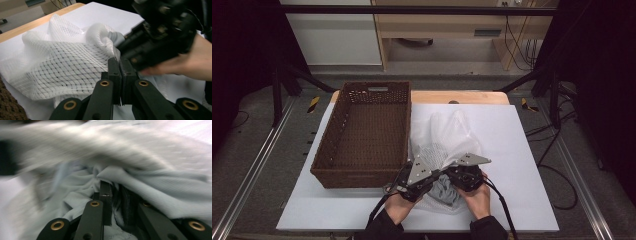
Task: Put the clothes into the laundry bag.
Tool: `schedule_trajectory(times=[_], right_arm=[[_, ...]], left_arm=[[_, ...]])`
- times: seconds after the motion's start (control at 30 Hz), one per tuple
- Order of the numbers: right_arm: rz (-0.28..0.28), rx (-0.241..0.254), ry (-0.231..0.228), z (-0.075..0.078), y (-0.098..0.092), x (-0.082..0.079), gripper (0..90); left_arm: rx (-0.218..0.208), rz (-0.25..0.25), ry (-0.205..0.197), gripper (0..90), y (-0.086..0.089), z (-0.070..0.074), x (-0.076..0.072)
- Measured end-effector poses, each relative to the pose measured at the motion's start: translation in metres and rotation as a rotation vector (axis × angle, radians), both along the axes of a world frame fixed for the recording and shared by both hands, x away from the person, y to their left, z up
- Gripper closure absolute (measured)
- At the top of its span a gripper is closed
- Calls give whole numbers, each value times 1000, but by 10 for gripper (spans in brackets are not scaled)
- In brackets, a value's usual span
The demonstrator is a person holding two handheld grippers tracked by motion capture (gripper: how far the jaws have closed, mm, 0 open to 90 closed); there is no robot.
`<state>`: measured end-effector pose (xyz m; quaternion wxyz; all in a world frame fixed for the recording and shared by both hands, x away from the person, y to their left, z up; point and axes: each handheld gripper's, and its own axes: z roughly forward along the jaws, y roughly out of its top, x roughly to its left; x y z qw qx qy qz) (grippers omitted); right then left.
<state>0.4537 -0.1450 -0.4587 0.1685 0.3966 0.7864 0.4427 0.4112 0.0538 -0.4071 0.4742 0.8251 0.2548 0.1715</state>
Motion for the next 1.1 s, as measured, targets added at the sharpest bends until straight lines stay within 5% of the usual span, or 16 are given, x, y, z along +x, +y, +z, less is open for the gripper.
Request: schedule_trajectory(times=[0.1,0.2,0.4,0.5,0.6,0.67,0.77,0.87,0.9,0.93,0.97,1.07,1.1], right_arm=[[-90,-9,-21,-9,-2,13,797],[-99,5,-15,-9,-1,13,762],[-69,1,-34,4,-14,-9,518],[-79,10,-68,10,-36,-25,392],[-97,21,-82,13,-45,-26,332],[-165,22,-85,13,-55,-20,214],[-194,10,-71,9,-58,-13,189],[-182,0,-30,1,-55,-2,226],[-140,1,11,-3,-51,1,440],[-104,11,38,-3,-49,0,548],[-104,11,38,-3,-49,0,548],[-94,-53,12,6,-44,-12,751],[-65,-37,-7,15,-43,-20,779]], left_arm=[[25,-3,24,880,-3,-8,3],[36,-1,39,879,-4,-13,5],[65,13,58,879,-5,-24,11],[73,19,65,879,-5,-28,13],[82,21,60,879,-5,-29,13],[89,22,52,879,-6,-30,12],[89,19,60,879,-6,-31,14],[89,23,66,879,-6,-33,15],[90,25,66,879,-5,-33,15],[87,27,63,879,-5,-32,15],[87,27,63,879,-5,-32,15],[73,34,63,879,-2,-29,16],[59,39,66,879,1,-26,17]])
